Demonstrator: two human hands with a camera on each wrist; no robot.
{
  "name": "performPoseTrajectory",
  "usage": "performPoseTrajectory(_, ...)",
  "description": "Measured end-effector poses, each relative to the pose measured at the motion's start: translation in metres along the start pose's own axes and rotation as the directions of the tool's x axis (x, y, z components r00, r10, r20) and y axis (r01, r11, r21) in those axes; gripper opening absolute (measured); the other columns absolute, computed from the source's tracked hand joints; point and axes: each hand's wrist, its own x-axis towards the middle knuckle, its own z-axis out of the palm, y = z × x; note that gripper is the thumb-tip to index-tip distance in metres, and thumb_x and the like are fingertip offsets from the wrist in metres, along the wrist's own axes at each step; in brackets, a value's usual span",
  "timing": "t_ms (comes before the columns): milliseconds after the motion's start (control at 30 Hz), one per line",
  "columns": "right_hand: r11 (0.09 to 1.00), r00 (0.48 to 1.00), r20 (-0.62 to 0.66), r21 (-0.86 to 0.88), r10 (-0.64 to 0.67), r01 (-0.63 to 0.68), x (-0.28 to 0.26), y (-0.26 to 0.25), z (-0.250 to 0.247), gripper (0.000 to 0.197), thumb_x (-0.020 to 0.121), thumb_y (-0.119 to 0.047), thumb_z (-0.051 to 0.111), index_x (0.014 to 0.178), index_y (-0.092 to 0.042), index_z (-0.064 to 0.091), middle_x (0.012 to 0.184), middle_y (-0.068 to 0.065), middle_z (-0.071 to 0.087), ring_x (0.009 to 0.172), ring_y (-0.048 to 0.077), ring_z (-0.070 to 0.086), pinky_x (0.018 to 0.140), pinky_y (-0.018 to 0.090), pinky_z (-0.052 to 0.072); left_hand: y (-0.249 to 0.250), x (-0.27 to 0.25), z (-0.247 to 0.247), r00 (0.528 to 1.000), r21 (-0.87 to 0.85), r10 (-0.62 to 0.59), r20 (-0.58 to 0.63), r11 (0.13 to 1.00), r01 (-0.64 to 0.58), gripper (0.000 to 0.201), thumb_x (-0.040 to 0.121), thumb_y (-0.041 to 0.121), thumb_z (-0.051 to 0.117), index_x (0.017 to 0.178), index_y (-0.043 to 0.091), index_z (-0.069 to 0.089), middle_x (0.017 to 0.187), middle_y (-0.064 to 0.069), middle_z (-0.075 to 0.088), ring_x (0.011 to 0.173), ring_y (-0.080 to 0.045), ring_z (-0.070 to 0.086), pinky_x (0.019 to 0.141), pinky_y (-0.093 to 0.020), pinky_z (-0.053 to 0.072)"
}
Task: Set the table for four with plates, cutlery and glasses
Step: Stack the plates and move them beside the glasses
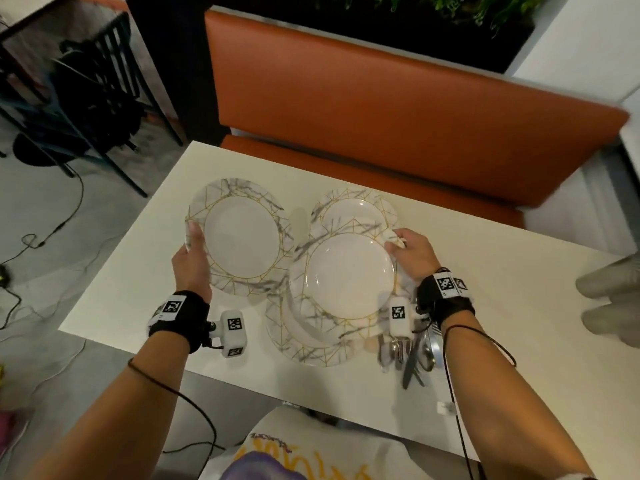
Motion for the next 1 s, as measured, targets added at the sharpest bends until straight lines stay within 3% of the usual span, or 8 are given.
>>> performPoseTrajectory(167,0.984,0.993,-0.099,0.171,0.061,-0.044,0.002,-0.005,0.011,0.034,0.097,-0.022,0.062,0.13,-0.014,0.062,0.122,-0.004,0.061,0.117,0.02,0.057,0.105,0.038,0.045,-0.017,-0.01,0.02,0.976,0.01,-0.167,0.138,0.986,0.167,0.051,0.095,0.063,0.06,0.124,0.023,0.071,0.12,-0.005,0.076,0.115,-0.029,0.07,0.101,-0.05,0.055)
performPoseTrajectory(300,0.964,0.984,-0.085,0.231,0.156,-0.133,-0.01,-0.013,0.04,0.049,0.098,-0.03,0.055,0.146,-0.018,0.049,0.146,0.004,0.053,0.131,0.028,0.053,0.11,0.043,0.044,-0.022,-0.024,0.036,0.942,0.026,-0.261,0.213,0.965,0.261,0.054,0.09,0.069,0.06,0.125,0.029,0.07,0.115,0.002,0.076,0.112,-0.024,0.07,0.097,-0.046,0.055)
performPoseTrajectory(400,0.974,0.986,0.047,0.156,0.158,-0.163,-0.021,-0.019,0.065,0.051,0.105,-0.021,0.042,0.155,-0.02,0.032,0.137,0.01,0.055,0.106,0.024,0.06,0.093,0.042,0.054,-0.02,-0.033,0.045,0.929,0.011,-0.283,0.238,0.957,0.289,0.038,0.099,0.06,0.053,0.118,0.032,0.069,0.105,0.01,0.076,0.102,-0.013,0.069,0.084,-0.036,0.054)
performPoseTrajectory(567,0.989,0.992,0.075,0.103,0.099,-0.107,-0.026,-0.024,0.083,0.051,0.105,-0.019,0.043,0.155,-0.016,0.034,0.144,0.011,0.053,0.092,0.015,0.06,0.074,0.026,0.05,-0.023,-0.031,0.044,0.915,-0.102,-0.214,0.341,0.96,0.262,0.059,0.102,0.058,0.044,0.146,0.021,0.057,0.141,-0.004,0.066,0.132,-0.026,0.061,0.109,-0.047,0.046)
performPoseTrajectory(633,0.986,0.994,0.048,0.128,0.101,-0.107,-0.028,-0.027,0.083,0.053,0.105,-0.019,0.046,0.156,-0.016,0.033,0.152,0.01,0.047,0.116,0.023,0.059,0.092,0.03,0.051,-0.023,-0.034,0.044,0.913,-0.126,-0.191,0.361,0.96,0.25,0.059,0.101,0.055,0.052,0.148,0.02,0.054,0.143,-0.007,0.064,0.131,-0.029,0.061,0.105,-0.05,0.05)
performPoseTrajectory(700,0.989,0.995,0.074,0.126,0.073,-0.082,-0.03,-0.026,0.085,0.056,0.103,-0.02,0.05,0.156,-0.018,0.032,0.153,0.01,0.047,0.131,0.028,0.053,0.105,0.039,0.048,-0.027,-0.033,0.042,0.931,-0.115,-0.179,0.319,0.968,0.225,0.052,0.096,0.04,0.069,0.142,0.021,0.056,0.134,-0.007,0.069,0.123,-0.032,0.066,0.097,-0.053,0.056)
performPoseTrajectory(833,0.997,0.965,0.263,0.073,-0.018,-0.002,-0.032,-0.025,0.077,0.054,0.104,-0.029,0.051,0.155,-0.019,0.038,0.119,0.006,0.065,0.1,0.021,0.066,0.088,0.036,0.058,-0.04,-0.027,0.034,0.982,0.037,-0.15,0.118,0.988,0.147,0.044,0.094,0.026,0.072,0.136,0.026,0.059,0.125,-0.003,0.073,0.114,-0.03,0.071,0.094,-0.053,0.059)
performPoseTrajectory(1000,0.891,0.99,0.064,-0.446,0.129,-0.087,-0.026,0.011,0.066,0.038,0.098,-0.028,0.048,0.13,-0.012,0.06,0.135,0.013,0.06,0.125,0.037,0.052,0.105,0.045,0.045,-0.037,-0.021,0.019,0.997,0.123,0.075,0.021,0.989,-0.077,0.031,0.098,0.015,0.064,0.128,0.021,0.064,0.121,-0.002,0.072,0.113,-0.023,0.069,0.098,-0.043,0.057)
